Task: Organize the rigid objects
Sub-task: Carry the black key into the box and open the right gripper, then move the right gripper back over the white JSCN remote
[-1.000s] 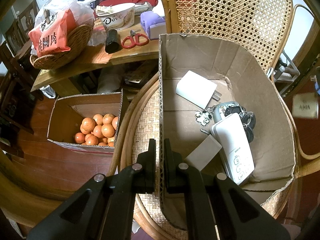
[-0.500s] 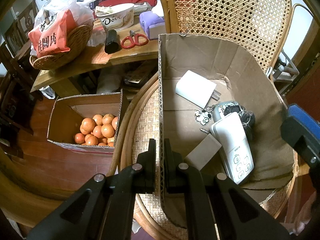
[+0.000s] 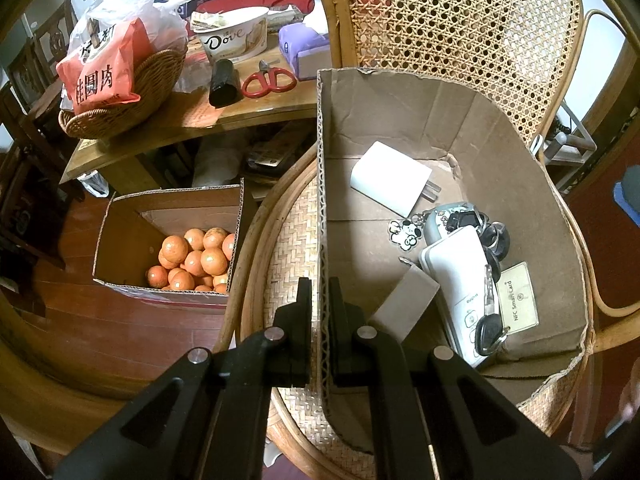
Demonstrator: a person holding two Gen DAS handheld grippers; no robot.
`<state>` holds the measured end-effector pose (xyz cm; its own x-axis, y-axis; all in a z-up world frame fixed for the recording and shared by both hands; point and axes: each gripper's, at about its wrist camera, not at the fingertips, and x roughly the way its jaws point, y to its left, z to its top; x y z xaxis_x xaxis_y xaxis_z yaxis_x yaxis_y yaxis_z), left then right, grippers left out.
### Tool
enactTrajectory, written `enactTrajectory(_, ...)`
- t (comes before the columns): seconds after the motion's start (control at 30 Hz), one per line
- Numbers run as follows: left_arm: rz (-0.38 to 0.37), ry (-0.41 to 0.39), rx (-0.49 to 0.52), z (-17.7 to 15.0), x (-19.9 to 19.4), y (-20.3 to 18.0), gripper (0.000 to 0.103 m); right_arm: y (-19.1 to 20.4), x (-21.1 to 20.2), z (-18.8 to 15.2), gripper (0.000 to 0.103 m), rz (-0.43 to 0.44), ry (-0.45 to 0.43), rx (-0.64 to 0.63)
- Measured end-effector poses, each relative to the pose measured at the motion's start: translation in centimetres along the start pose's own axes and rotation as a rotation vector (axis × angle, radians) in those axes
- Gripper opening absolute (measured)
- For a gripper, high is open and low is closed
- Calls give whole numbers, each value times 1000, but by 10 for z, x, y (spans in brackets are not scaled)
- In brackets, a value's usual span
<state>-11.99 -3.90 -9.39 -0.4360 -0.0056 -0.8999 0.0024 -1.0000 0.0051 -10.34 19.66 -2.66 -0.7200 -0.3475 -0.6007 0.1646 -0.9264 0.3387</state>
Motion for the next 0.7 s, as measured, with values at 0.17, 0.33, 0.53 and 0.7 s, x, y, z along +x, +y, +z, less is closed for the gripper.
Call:
enactTrajectory(0.17,0,1,-2,0,0,0,7,-33,3,2,86,-66,5,67)
enactTrajectory(0.33,1,2,-3,0,0,1,7,-60,20,-4,86,-128,66,123)
enactTrajectory(0.53,1,2,-4,1,0,1,7,-78,46,-18,86,-91,173,131)
enactTrajectory(0.7,-5,4,-8,1,0,2,7,-75,67,-32,86,-85,261,24)
